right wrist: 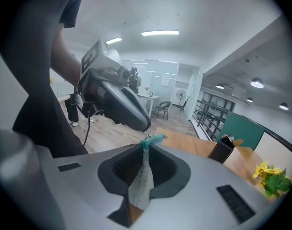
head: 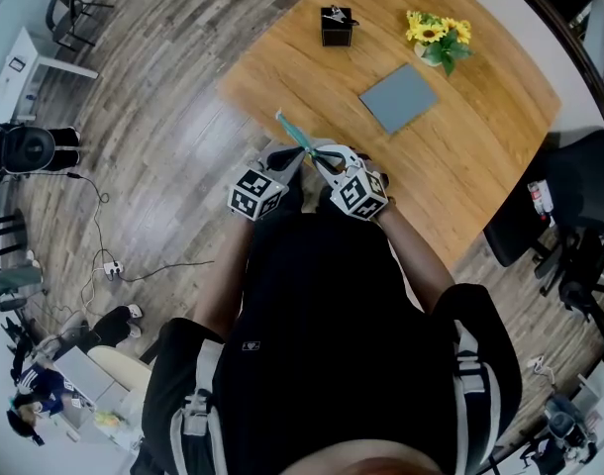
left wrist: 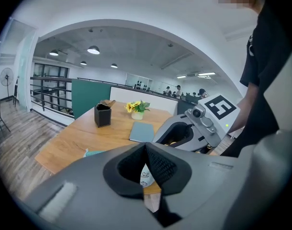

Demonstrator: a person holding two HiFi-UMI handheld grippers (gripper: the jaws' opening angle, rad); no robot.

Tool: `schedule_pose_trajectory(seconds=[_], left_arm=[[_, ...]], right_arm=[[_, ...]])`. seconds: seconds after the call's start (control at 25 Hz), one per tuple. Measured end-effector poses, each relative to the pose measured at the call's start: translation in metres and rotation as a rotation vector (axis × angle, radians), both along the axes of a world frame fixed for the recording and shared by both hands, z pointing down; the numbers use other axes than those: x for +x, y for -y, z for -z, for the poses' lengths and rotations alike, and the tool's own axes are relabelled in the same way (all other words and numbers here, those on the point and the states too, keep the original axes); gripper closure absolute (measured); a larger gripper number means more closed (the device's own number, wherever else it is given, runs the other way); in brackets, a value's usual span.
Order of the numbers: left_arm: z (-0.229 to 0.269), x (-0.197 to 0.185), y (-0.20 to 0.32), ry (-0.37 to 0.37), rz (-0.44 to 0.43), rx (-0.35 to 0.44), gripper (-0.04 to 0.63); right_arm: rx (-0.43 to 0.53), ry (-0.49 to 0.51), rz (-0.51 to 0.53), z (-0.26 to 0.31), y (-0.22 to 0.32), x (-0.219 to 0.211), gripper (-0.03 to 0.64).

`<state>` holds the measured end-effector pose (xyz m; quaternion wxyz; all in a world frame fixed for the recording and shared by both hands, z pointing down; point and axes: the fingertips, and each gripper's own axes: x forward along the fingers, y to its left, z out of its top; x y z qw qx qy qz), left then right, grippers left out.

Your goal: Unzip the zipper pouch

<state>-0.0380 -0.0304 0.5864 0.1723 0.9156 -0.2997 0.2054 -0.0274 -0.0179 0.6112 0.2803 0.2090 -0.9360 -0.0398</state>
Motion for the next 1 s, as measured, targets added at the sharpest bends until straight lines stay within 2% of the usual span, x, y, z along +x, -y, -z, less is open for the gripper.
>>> schedule_pose_trajectory(seconds=[0.48,0.84,1.0], left_arm=[[-0.006,0.001,0.011,0.063,0.053,0.011,0.589],[-0.006,0.007,0.015,0.115,0.075,0.052,0.583],[-0.006,0.005,0.023,0.173,0.126,0.066,0.594]], right_arm=[[0.003,-0.025,0.009,-0.002,0.007,0.003,0.581],[-0.005,-0.026,0.021,0.0,0.008,0.006,0.581],[-0.01,-0.015,0.024,0.002,0.007,0.007,0.583]])
